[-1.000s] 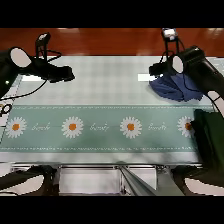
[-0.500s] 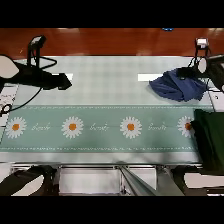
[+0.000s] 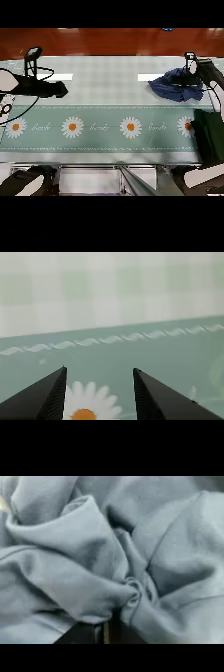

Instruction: Fold the shirts.

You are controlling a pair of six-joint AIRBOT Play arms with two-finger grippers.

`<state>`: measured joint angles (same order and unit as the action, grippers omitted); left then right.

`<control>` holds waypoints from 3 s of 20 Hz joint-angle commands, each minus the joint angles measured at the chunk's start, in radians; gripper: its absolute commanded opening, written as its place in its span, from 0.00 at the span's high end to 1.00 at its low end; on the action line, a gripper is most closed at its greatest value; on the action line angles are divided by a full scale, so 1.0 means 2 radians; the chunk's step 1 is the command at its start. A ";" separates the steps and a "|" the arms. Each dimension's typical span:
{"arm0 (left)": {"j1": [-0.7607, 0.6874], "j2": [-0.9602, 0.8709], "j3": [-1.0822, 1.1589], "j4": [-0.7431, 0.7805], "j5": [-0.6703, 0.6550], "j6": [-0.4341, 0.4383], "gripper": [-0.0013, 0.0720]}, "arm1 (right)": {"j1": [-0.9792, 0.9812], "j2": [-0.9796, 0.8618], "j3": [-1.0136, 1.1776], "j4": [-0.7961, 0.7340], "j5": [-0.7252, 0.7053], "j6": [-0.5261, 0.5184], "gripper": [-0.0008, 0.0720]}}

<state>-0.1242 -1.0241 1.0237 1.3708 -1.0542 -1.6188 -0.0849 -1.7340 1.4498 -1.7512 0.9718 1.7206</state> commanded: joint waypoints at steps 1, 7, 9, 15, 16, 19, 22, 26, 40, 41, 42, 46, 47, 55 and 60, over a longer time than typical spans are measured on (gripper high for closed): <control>0.062 0.040 -0.001 0.042 0.002 -0.038 0.29 | 0.002 0.027 0.059 0.031 0.047 -0.061 0.95; 0.173 0.156 -0.003 0.042 -0.060 -0.048 0.29 | 0.038 0.176 0.135 0.063 -0.022 -0.095 0.95; 0.177 0.169 -0.009 0.042 -0.101 -0.045 0.29 | 0.059 0.205 0.182 0.063 -0.019 -0.100 0.95; 0.145 0.185 -0.076 0.013 -0.095 -0.006 0.29 | 0.175 0.249 0.305 0.050 0.014 -0.118 0.95; 0.142 0.186 -0.091 0.012 -0.084 -0.007 0.29 | 0.205 0.259 0.305 0.031 0.013 -0.118 0.95; 0.142 0.186 -0.117 0.012 -0.053 -0.007 0.29 | 0.297 0.272 0.305 -0.011 0.055 -0.114 0.95; 0.142 0.188 -0.118 0.012 -0.045 -0.007 0.29 | 0.370 0.267 0.282 -0.006 0.097 -0.098 0.95; 0.148 0.210 -0.117 0.012 -0.031 -0.060 0.29 | 0.410 0.204 0.220 0.033 0.101 -0.051 0.95; 0.139 0.200 -0.163 -0.043 -0.066 -0.052 0.29 | 0.335 0.004 0.196 0.268 0.040 -0.055 0.42; 0.144 0.192 -0.163 -0.042 -0.078 -0.031 0.29 | 0.301 0.027 0.196 0.230 0.073 -0.054 0.42; 0.154 0.186 -0.163 -0.042 -0.089 -0.021 0.29 | 0.261 0.051 0.191 0.191 0.119 -0.045 0.42; 0.226 0.159 -0.197 -0.107 -0.113 -0.007 0.29 | 0.099 0.175 0.008 0.145 0.154 -0.015 0.42; 0.231 0.145 -0.224 -0.154 -0.115 0.018 0.29 | 0.066 0.212 -0.068 0.172 0.117 -0.015 0.42; 0.226 0.009 -0.290 -0.290 -0.045 0.099 0.29 | -0.072 0.372 -0.401 0.411 0.034 -0.156 0.42; 0.153 -0.053 -0.290 -0.323 0.049 0.103 0.29 | -0.019 0.372 -0.433 0.419 -0.003 -0.144 0.43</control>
<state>0.2489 -1.0645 0.4473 0.7979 -1.0779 -1.4338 -0.1608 -1.0046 0.6346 -0.9459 1.0130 1.4330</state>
